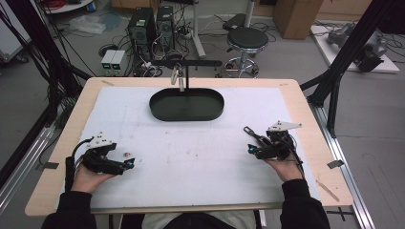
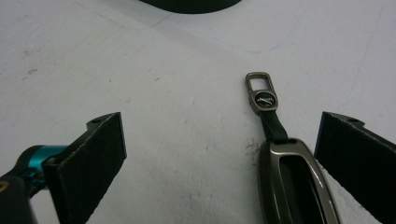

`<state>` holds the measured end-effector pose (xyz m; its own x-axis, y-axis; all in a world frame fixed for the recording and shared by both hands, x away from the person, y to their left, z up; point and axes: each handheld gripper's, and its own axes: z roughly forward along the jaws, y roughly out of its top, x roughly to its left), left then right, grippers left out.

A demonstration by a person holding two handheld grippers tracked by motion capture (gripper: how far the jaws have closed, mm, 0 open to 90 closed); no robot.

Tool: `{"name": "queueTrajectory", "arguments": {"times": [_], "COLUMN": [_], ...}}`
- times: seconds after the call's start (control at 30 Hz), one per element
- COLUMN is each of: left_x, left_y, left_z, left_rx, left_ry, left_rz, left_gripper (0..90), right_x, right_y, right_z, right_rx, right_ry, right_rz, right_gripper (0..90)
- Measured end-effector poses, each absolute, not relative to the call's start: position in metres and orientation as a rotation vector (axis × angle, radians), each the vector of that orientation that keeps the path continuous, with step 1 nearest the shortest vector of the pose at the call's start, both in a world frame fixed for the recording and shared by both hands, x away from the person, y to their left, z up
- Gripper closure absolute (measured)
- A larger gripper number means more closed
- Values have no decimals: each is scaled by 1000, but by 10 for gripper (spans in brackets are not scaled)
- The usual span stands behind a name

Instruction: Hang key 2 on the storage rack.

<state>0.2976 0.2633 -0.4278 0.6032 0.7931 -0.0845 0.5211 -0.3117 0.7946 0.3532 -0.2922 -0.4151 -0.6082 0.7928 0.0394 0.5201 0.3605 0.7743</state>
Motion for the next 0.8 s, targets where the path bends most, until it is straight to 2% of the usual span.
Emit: {"name": "queueTrajectory", "arguments": {"times": [0.8], "left_x": [290], "left_y": [265], "left_z": [-434], "left_rx": [1987], "left_ry": [1033], "left_rz": [382], "left_gripper": [20], "right_x": [396], "right_y": [-277], "right_z": [-410], "right_rx": [1163], "right_ry": [2393], "right_rz": [958], "right_gripper": [15]}}
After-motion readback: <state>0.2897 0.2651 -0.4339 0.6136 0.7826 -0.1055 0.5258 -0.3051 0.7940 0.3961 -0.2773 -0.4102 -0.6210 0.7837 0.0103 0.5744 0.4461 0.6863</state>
